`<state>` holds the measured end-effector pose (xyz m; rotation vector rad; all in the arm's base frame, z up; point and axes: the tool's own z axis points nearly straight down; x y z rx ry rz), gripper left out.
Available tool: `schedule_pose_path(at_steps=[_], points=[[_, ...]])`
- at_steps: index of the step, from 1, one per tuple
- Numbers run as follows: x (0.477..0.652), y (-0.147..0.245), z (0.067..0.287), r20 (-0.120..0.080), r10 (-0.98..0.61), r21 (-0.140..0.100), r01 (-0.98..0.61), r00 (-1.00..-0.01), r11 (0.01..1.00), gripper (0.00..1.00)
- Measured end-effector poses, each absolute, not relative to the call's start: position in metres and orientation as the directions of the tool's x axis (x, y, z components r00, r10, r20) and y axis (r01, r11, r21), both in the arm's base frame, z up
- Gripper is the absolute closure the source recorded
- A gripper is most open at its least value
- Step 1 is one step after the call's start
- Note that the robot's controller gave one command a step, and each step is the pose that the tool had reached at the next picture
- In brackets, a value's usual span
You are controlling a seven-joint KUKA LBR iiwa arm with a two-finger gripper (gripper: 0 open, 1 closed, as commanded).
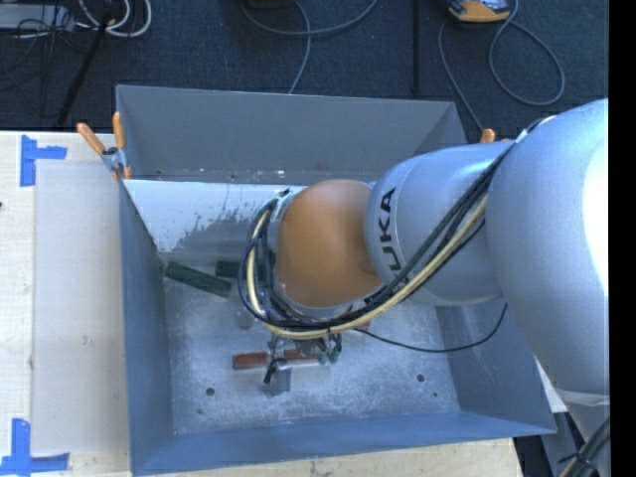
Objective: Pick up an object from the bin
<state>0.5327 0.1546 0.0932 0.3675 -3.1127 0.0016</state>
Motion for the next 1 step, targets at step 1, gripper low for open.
schedule_pose_path(at_steps=[1], points=[[0.5341,0.1548,0.0961,0.003,-0.231,0.000,-0.231,-0.973,0.973,1.00]])
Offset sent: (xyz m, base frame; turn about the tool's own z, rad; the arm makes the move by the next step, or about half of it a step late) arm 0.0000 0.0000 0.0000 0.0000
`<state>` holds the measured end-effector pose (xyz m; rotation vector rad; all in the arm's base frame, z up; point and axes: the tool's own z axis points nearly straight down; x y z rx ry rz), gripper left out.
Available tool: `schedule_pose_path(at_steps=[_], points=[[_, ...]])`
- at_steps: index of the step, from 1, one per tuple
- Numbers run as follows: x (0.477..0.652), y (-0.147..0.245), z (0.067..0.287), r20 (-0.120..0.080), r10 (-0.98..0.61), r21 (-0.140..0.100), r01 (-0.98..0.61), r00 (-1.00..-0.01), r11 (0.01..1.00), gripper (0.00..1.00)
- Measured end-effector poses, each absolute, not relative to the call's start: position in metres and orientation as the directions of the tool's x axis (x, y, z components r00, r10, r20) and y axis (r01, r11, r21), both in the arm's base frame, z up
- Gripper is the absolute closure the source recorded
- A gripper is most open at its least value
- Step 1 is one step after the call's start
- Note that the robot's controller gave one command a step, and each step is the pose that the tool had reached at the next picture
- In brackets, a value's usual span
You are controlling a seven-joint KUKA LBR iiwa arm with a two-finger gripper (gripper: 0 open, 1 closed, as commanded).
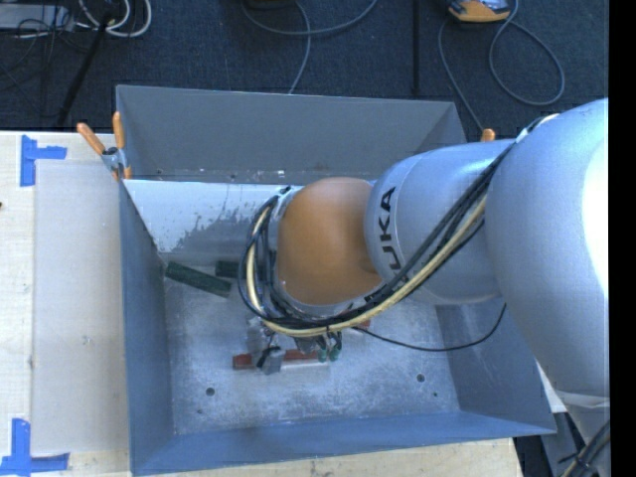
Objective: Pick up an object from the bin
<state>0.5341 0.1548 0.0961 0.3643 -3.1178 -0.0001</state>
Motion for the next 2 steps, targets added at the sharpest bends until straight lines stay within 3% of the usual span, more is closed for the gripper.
schedule_pose_path(at_steps=[1,2], points=[[0.534,0.155,0.096,0.003,-0.230,0.000,-0.230,-0.973,0.973,0.00],[0.511,0.118,0.068,0.007,-0.208,-0.001,-0.208,-0.978,0.978,0.00]])
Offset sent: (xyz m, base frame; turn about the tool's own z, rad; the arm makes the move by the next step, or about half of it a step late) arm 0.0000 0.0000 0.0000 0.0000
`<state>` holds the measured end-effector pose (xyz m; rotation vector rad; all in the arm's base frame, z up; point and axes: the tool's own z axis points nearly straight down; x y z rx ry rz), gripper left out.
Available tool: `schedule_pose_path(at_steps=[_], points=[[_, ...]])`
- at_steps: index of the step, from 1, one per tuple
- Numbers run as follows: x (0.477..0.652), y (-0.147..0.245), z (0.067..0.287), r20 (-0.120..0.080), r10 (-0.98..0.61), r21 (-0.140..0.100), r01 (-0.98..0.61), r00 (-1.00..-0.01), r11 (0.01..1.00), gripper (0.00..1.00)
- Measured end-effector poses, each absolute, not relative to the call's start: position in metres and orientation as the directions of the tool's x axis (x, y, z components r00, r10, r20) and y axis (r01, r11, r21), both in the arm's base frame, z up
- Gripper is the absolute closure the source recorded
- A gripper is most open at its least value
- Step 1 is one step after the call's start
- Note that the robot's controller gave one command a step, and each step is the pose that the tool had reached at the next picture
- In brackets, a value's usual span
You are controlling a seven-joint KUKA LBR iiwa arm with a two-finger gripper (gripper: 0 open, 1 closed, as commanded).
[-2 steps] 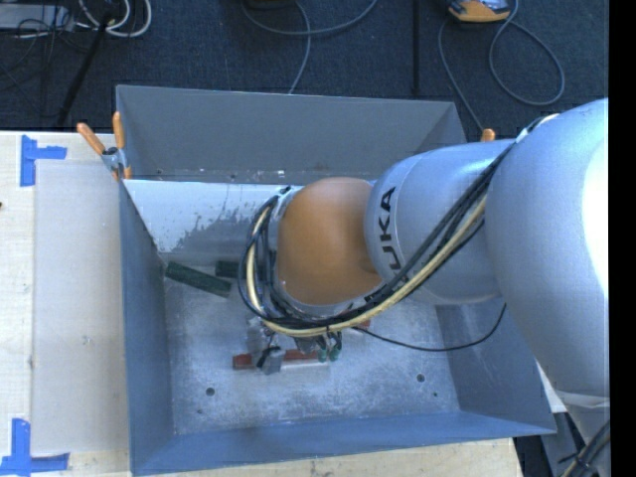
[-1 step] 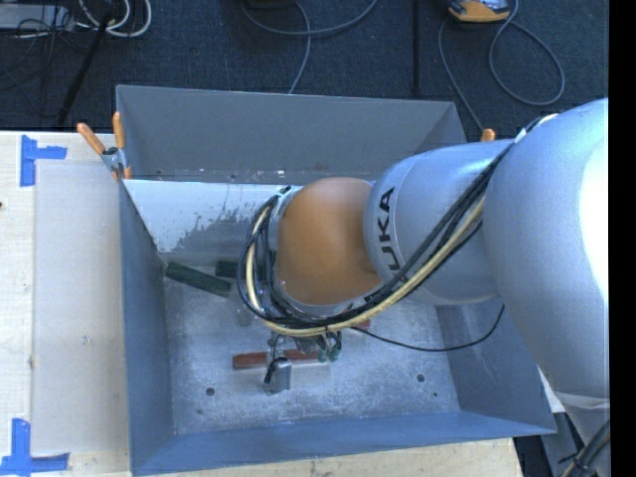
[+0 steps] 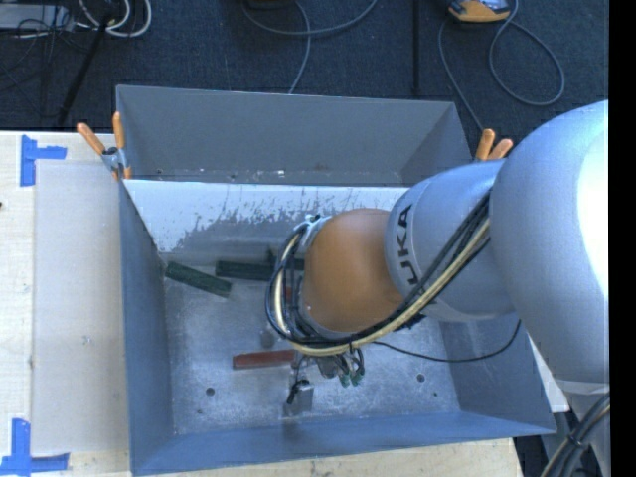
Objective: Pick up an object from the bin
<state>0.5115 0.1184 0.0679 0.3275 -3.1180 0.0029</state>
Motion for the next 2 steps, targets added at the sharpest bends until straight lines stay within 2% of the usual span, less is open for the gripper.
schedule_pose_path(at_steps=[1,2], points=[[0.5130,0.1195,0.0693,0.002,-0.206,0.001,-0.206,-0.979,0.979,1.00],[0.5131,0.1194,0.0693,0.002,-0.204,0.001,-0.204,-0.979,0.979,0.00]])
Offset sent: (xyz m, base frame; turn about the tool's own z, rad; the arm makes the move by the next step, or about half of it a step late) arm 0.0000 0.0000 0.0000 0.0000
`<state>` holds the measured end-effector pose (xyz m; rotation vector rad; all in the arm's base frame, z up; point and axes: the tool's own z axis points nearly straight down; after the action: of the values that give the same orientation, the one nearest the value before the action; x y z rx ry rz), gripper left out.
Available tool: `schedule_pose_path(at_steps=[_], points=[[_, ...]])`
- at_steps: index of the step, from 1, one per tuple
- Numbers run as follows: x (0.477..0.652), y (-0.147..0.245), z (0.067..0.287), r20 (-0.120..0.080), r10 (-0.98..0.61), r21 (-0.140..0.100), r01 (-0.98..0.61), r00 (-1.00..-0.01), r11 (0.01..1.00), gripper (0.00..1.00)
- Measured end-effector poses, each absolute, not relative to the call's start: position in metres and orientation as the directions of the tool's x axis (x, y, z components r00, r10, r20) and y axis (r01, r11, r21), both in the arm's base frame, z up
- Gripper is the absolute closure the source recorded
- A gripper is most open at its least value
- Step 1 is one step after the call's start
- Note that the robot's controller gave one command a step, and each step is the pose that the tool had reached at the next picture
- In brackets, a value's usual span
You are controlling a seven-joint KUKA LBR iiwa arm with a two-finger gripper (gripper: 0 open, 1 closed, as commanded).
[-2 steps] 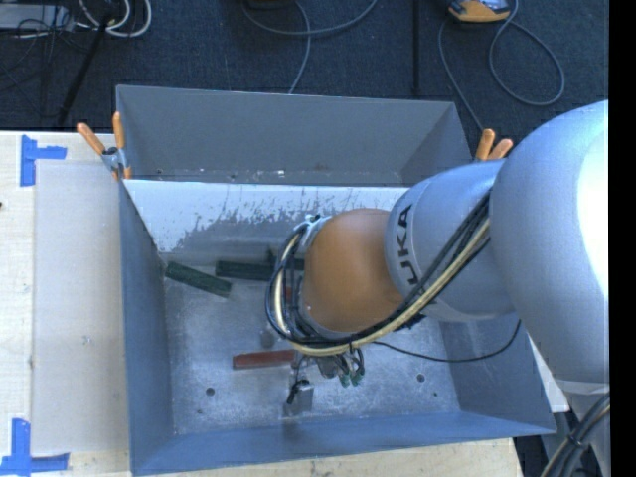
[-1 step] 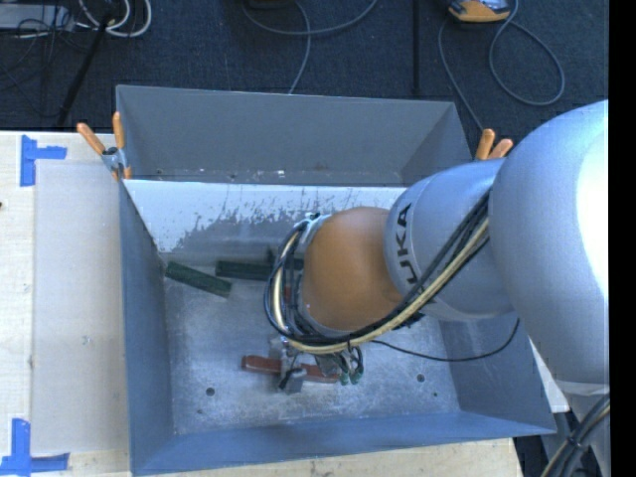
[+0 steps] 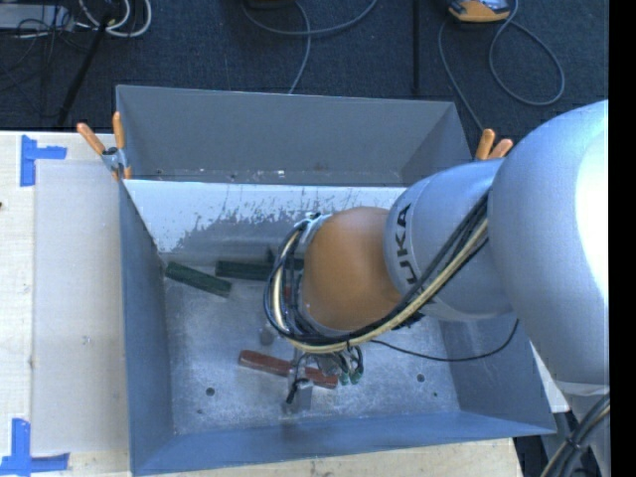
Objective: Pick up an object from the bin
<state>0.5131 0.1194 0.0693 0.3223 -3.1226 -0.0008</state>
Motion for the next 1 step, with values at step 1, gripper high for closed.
schedule_pose_path(at_steps=[1], points=[[0.5133,0.1194,0.0695,0.001,-0.204,0.001,-0.204,-0.979,0.979,1.00]])
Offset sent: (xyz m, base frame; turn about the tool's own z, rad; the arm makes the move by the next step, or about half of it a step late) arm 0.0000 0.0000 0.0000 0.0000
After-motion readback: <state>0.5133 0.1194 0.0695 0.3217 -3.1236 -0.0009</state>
